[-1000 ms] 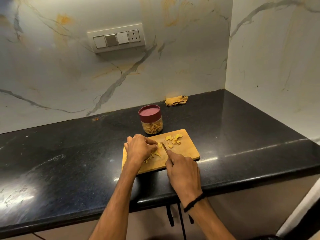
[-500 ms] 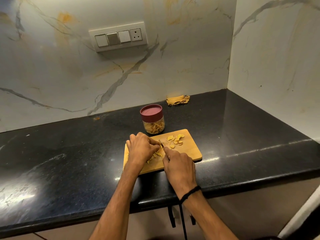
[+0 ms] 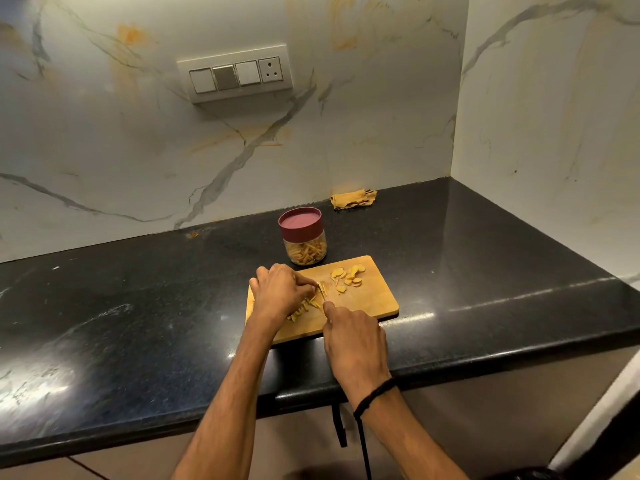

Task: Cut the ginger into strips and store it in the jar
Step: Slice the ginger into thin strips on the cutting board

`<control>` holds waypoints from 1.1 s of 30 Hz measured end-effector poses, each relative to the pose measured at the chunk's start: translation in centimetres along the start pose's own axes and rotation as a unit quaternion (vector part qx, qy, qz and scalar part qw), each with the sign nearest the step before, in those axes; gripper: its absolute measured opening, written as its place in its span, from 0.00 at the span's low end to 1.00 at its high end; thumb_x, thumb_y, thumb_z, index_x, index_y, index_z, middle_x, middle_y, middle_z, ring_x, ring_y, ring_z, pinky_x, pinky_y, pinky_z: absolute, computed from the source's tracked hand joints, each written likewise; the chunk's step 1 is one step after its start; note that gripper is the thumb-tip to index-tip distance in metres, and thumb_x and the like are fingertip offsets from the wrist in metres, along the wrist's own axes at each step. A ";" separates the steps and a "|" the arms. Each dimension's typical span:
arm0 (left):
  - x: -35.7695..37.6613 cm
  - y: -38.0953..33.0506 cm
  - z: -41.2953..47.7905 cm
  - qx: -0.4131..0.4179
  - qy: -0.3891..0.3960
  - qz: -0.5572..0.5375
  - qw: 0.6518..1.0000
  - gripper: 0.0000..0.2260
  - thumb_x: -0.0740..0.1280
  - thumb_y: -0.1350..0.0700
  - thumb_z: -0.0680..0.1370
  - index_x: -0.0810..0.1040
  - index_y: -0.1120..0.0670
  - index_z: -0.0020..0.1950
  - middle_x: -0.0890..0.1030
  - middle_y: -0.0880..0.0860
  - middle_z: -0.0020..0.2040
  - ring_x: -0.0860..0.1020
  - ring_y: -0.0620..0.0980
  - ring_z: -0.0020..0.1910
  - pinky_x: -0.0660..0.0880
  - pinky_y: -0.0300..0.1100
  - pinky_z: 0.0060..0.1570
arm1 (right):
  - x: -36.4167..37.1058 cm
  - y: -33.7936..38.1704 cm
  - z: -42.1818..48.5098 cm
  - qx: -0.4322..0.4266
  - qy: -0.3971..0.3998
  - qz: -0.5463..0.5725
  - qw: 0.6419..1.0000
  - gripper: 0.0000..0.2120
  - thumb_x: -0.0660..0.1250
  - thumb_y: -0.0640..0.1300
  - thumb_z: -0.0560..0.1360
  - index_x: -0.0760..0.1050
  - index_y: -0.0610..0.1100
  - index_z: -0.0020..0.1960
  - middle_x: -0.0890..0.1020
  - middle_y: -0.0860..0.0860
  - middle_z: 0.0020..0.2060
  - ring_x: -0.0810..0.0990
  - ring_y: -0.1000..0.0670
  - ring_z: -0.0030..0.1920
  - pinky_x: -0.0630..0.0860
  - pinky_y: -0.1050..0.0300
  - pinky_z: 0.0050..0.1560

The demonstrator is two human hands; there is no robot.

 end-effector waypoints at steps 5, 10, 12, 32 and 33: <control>-0.1 -0.1 -0.3 0.000 -0.003 -0.003 1.000 0.09 0.71 0.45 0.78 0.85 0.43 0.57 0.79 0.49 0.60 0.64 0.50 0.55 0.63 0.48 0.55 | -1.0 -1.1 -1.8 0.006 -0.007 0.013 1.000 0.17 0.54 0.45 0.84 0.65 0.52 0.71 0.80 0.49 0.50 0.79 0.48 0.50 0.69 0.57 0.41; -0.3 -0.7 -0.7 0.003 -0.031 0.018 0.999 0.11 0.69 0.45 0.79 0.83 0.42 0.60 0.75 0.51 0.63 0.67 0.53 0.60 0.65 0.49 0.59 | -1.8 -1.9 -2.0 0.029 -0.018 0.060 0.998 0.16 0.54 0.48 0.84 0.67 0.54 0.71 0.80 0.51 0.51 0.79 0.50 0.51 0.66 0.60 0.42; -0.3 -0.9 -0.8 0.003 -0.030 0.028 0.999 0.13 0.68 0.44 0.79 0.82 0.41 0.62 0.73 0.52 0.64 0.67 0.53 0.61 0.65 0.48 0.59 | -1.8 -2.1 -1.8 0.042 -0.023 0.069 0.996 0.17 0.54 0.49 0.84 0.66 0.54 0.71 0.80 0.51 0.52 0.79 0.50 0.51 0.69 0.60 0.43; -0.3 -0.5 -0.7 0.009 -0.033 0.016 0.999 0.13 0.68 0.44 0.79 0.82 0.40 0.63 0.74 0.51 0.64 0.66 0.53 0.60 0.63 0.47 0.56 | -1.0 -2.4 -0.3 0.068 -0.035 0.120 0.990 0.20 0.55 0.50 0.83 0.64 0.55 0.75 0.81 0.52 0.55 0.78 0.53 0.54 0.75 0.59 0.51; -0.3 -0.4 -0.6 0.006 -0.036 0.015 0.999 0.13 0.68 0.44 0.79 0.82 0.40 0.63 0.74 0.51 0.64 0.66 0.52 0.60 0.63 0.47 0.55 | -1.2 -2.5 -0.4 0.068 -0.039 0.117 0.990 0.20 0.55 0.50 0.83 0.63 0.56 0.75 0.81 0.52 0.55 0.78 0.53 0.53 0.74 0.59 0.51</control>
Point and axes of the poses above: each hand's wrist, its own z-axis towards the middle knuckle, its own x-axis out of the palm, y = z × x, the point moved 8 cm from there along z, towards the middle knuckle
